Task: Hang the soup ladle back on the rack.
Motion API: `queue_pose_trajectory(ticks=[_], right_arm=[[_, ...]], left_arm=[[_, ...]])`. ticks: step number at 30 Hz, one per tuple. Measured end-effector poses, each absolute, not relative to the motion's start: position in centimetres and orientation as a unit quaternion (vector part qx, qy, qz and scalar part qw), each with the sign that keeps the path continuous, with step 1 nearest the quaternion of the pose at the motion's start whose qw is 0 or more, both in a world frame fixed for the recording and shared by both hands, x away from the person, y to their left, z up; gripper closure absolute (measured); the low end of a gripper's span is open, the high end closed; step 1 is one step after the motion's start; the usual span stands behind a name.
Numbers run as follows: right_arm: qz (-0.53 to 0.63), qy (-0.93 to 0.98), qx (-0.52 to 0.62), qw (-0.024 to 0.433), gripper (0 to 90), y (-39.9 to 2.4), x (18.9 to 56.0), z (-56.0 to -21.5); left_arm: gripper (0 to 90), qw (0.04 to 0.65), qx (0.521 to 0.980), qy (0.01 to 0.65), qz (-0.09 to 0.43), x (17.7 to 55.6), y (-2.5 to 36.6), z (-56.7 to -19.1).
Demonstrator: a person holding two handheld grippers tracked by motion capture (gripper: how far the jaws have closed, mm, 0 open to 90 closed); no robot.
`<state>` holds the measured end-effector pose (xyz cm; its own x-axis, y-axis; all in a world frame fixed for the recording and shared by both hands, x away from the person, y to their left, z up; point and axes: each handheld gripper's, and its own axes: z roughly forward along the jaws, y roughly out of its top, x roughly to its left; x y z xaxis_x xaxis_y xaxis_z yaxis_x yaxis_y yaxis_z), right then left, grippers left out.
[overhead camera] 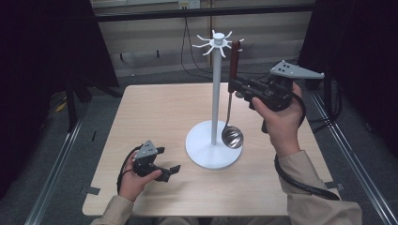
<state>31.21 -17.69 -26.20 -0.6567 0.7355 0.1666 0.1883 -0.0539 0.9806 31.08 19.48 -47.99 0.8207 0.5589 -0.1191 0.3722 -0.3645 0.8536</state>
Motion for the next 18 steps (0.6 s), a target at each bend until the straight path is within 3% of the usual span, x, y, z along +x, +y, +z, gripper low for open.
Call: queue_pose_trajectory(ticks=[18], right_arm=[[0.636,0.648,0.352,0.226,71.6,-17.32,31.31,-26.8]], left_arm=[[1.6,0.489,0.818,0.286,0.097,31.06,19.59,-47.85]])
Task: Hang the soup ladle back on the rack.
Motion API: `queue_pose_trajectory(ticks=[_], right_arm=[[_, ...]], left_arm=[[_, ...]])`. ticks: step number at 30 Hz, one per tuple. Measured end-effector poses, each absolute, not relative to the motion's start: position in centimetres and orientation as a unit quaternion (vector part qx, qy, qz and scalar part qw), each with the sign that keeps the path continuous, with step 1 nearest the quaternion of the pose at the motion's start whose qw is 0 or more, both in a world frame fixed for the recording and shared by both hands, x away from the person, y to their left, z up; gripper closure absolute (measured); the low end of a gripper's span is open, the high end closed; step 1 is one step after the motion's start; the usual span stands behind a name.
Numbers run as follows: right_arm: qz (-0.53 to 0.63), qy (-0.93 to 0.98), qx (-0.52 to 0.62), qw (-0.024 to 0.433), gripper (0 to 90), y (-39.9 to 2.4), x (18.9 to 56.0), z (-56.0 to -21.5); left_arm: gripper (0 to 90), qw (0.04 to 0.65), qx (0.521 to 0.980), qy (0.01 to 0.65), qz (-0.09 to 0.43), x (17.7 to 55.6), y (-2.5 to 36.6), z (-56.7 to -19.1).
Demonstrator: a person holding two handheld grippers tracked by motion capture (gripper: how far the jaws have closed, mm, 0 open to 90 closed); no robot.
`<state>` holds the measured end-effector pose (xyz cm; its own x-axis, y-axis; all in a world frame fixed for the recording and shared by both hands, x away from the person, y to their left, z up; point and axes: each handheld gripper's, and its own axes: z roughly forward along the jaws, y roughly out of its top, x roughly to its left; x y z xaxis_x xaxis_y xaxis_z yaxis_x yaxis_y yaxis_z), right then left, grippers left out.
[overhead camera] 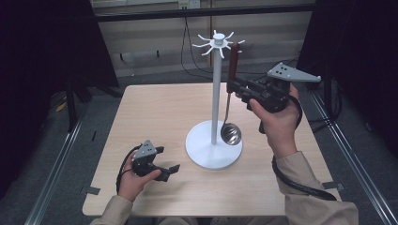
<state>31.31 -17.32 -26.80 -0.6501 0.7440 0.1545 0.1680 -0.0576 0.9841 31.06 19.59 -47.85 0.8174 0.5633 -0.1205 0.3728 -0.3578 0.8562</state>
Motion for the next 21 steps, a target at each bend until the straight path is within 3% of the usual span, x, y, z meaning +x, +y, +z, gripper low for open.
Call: queue_pose_trajectory(ticks=[11,21], right_arm=[[0.632,0.645,0.361,0.234,62.2,-17.47,31.35,-26.87],[0.621,0.646,0.368,0.249,43.1,-17.91,31.1,-27.24]], left_arm=[[1.6,0.489,0.819,0.284,0.098,31.04,19.62,-47.87],[1.6,0.483,0.822,0.284,0.101,30.94,19.58,-47.95]])
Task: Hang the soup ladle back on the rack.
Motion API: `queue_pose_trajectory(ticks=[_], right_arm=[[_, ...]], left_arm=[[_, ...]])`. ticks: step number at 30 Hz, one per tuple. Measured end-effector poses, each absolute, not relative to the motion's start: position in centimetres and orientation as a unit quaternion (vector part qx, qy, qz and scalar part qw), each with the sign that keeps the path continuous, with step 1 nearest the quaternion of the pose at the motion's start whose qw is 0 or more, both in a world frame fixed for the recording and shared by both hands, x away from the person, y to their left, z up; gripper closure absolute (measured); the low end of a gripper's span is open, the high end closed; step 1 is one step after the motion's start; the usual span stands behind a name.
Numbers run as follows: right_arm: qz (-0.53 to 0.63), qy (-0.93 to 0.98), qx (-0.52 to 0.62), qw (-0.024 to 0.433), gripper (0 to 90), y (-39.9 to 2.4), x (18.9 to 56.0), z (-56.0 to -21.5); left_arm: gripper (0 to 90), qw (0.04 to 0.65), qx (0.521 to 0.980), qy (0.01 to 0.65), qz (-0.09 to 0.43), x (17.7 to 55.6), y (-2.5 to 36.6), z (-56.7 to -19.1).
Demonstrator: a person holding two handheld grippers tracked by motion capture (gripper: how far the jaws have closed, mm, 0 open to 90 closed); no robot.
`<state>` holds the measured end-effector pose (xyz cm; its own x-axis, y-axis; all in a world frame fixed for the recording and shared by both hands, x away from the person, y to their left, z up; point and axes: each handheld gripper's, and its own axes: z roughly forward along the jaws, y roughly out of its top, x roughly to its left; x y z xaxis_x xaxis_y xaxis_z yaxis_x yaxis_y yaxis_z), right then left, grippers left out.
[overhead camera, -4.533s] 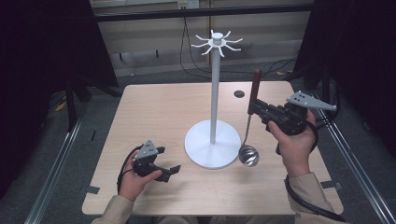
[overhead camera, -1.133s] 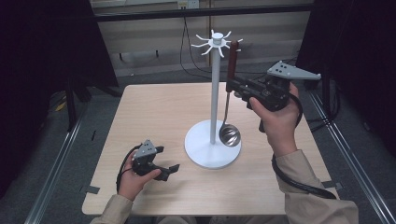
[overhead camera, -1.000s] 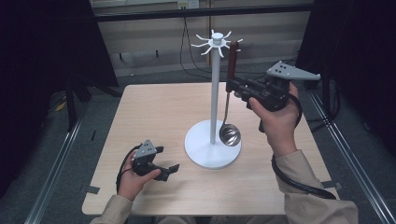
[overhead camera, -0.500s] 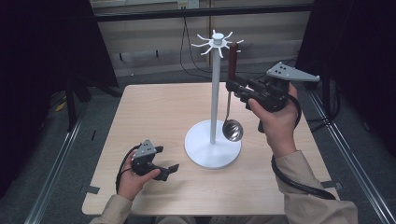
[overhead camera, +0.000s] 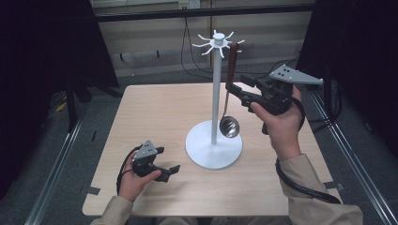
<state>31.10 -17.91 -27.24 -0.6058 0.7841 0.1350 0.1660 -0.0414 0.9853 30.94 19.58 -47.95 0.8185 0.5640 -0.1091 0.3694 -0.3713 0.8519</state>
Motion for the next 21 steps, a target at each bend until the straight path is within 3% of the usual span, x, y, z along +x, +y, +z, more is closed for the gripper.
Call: queue_pose_trajectory(ticks=[21], right_arm=[[0.6,0.664,0.366,0.255,21.5,-19.2,29.6,-29.0]], left_arm=[[1.7,0.482,0.824,0.28,0.1,30.8,19.4,-47.9]])
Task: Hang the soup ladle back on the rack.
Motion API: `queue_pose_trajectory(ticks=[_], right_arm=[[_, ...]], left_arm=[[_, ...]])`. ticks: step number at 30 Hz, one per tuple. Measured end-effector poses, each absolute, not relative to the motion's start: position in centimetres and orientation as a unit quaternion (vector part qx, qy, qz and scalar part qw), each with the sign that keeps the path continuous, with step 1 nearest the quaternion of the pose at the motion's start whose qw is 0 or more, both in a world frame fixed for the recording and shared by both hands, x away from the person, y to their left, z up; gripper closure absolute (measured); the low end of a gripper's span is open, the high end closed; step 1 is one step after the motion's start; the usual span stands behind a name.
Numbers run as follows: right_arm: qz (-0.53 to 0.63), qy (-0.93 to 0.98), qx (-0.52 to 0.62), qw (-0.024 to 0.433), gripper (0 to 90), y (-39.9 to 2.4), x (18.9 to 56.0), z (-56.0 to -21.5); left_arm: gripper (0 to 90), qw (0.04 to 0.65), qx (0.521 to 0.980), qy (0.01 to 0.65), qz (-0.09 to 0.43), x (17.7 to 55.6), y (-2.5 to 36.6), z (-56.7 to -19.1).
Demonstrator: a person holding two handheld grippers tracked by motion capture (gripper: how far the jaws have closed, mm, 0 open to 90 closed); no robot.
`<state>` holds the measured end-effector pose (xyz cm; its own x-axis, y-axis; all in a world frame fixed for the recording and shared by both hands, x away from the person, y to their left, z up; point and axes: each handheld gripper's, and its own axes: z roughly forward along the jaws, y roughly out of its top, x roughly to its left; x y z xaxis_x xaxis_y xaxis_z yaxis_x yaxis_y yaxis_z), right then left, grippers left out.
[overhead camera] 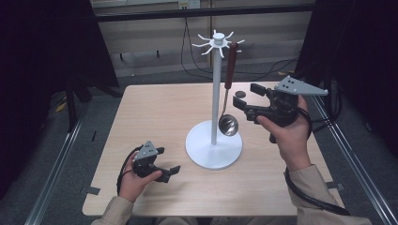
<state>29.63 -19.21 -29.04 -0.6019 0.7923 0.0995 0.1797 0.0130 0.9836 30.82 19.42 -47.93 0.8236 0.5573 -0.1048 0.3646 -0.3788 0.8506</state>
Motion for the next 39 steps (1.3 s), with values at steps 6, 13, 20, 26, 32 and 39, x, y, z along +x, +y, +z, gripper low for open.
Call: queue_pose_trajectory(ticks=[6,13,20,26,32,39], right_arm=[[0.595,0.67,0.367,0.25,18.7,-19.7,29.2,-29.8],[0.583,0.682,0.365,0.25,16.0,-20.1,28.6,-30.6],[0.58,0.685,0.365,0.247,15.7,-20.6,28.0,-31.7],[0.579,0.685,0.369,0.243,15.8,-21.0,27.6,-32.5],[0.574,0.686,0.373,0.245,16.0,-21.4,27.3,-33.5],[0.573,0.684,0.378,0.246,16.4,-21.8,27.0,-34.6]], left_arm=[[1.7,0.482,0.824,0.282,0.101,30.8,19.4,-47.9],[1.6,0.482,0.824,0.281,0.101,30.7,19.5,-47.9],[1.6,0.482,0.824,0.281,0.102,30.7,19.5,-47.9],[1.6,0.481,0.825,0.279,0.102,30.7,19.5,-47.9],[1.6,0.48,0.826,0.279,0.101,30.7,19.4,-47.9],[1.6,0.478,0.827,0.278,0.102,30.7,19.4,-47.9]])
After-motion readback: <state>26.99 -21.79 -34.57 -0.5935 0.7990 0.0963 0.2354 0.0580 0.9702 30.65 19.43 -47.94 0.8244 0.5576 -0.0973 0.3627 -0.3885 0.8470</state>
